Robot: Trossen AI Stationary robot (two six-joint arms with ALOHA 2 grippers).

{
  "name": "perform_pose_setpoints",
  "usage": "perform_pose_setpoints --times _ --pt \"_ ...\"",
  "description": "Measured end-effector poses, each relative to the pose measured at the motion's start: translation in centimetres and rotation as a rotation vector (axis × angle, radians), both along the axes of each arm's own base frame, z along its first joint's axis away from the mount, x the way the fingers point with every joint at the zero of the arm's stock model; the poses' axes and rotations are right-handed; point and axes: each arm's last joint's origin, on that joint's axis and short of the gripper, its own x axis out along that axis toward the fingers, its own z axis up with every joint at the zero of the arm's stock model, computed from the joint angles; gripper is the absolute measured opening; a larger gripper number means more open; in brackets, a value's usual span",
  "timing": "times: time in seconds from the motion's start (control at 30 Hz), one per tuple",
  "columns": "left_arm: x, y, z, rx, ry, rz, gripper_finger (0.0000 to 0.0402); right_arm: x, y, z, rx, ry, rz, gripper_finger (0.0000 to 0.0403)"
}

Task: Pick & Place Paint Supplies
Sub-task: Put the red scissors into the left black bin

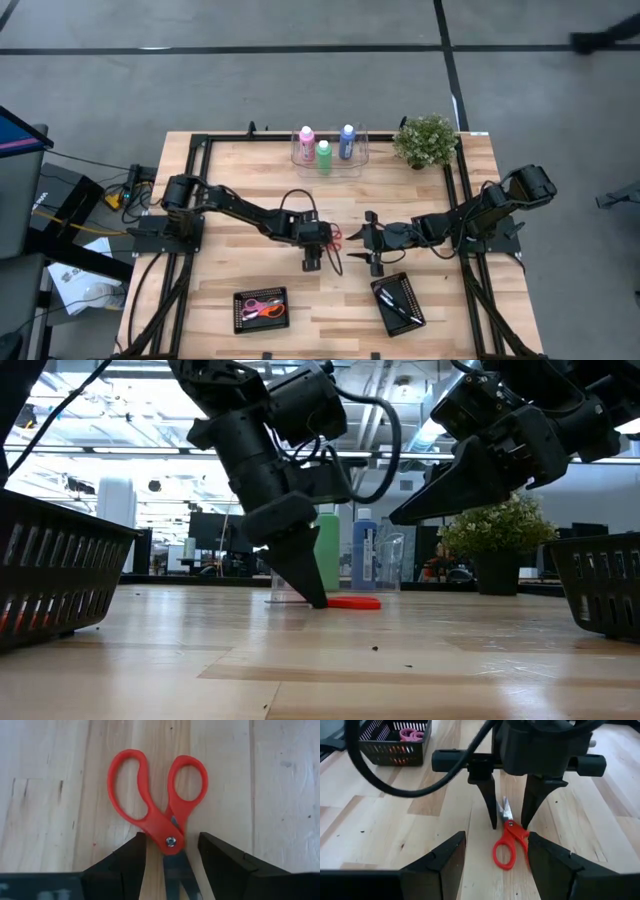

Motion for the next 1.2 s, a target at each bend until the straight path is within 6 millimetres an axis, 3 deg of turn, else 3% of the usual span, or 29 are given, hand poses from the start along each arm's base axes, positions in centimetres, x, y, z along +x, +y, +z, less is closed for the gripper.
perform_pose_setpoints --times 0.2,0.43,0.67,0.8,1.2 --pt "-0.2 0.0 -1.2 0.013 0.057 -0.010 0.0148 0.0 0.0 0.0 0.000 0.000 0.000 0.0196" --pt "-0.3 -0.3 -1.3 -0.016 0.072 -0.011 0.0024 0.0 0.0 0.0 0.000 0.003 0.000 0.0196" --pt "-0.5 -1.5 -1.3 0.006 0.071 -0.032 0.0021 0.0 0.0 -0.1 0.005 0.008 -0.004 0.0196" --pt "-0.8 -2.6 -1.0 0.101 0.049 -0.020 0.0020 0.0 0.0 -0.1 0.005 0.010 -0.004 0.0196" --pt "-2.3 -4.2 2.8 0.155 -0.004 -0.041 0.0016 0.0 0.0 -0.1 0.005 0.011 -0.004 0.0196"
